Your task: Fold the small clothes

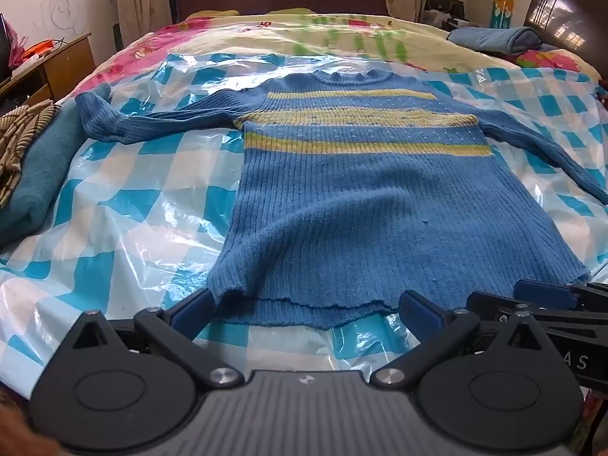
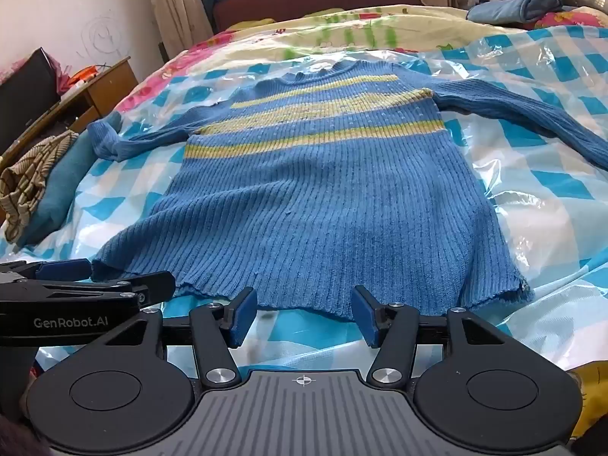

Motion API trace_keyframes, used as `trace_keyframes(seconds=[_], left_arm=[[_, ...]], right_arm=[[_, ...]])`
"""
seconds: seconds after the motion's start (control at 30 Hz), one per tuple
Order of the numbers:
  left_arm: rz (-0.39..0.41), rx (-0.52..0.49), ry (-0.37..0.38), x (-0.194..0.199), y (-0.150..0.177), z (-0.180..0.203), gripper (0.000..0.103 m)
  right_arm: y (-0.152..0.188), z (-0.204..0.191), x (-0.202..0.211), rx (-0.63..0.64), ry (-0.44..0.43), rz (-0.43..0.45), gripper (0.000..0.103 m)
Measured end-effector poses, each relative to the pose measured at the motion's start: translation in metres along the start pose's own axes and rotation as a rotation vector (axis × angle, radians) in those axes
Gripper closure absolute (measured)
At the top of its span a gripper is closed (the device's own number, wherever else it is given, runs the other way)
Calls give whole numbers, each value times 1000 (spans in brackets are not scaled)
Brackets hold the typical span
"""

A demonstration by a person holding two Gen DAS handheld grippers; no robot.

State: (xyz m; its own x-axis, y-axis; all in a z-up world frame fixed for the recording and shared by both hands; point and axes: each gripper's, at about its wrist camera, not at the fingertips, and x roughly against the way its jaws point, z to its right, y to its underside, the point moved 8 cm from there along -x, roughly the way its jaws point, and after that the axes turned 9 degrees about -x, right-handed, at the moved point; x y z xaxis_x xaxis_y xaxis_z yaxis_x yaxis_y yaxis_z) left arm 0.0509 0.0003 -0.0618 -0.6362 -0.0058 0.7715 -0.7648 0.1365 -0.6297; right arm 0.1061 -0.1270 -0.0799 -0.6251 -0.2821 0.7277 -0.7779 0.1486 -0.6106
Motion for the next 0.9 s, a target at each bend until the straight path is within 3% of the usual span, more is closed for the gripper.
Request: trace_keyframes(seconds=[0.9], left_arm=[[22,-20,24,11,-6,10,0]], right_arm=[[-5,6,10,-34,0,10,48]])
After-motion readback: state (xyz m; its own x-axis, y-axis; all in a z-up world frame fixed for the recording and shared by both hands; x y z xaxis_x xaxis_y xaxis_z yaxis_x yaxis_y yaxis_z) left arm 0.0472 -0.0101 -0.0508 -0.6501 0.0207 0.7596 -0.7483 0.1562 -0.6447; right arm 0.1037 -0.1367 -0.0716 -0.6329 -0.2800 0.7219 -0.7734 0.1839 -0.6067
